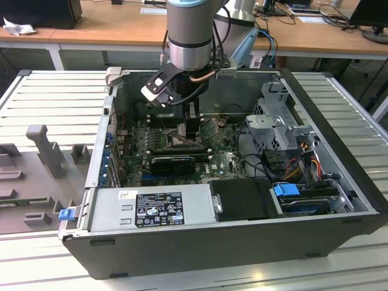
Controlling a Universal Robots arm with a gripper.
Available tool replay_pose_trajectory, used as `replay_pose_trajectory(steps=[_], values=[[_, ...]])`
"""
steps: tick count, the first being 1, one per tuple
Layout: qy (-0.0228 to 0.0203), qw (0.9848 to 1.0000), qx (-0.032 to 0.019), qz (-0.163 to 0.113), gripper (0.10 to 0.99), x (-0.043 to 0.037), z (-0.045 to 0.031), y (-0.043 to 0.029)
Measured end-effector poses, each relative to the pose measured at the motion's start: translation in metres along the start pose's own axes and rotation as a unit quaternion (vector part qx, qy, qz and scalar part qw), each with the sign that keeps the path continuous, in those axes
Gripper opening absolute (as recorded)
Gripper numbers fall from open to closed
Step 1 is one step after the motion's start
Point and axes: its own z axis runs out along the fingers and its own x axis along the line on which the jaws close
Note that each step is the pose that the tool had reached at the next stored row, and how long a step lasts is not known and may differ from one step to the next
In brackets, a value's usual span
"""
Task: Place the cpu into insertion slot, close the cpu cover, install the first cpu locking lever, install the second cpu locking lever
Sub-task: 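Place the cpu into insertion slot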
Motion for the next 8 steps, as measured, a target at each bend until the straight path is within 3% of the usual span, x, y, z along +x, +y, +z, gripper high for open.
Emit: replay_pose_trajectory(steps=[8], values=[[0.0000,1.0000,0.0000,0.000,0.529,0.0000,0.0037,-0.0002]])
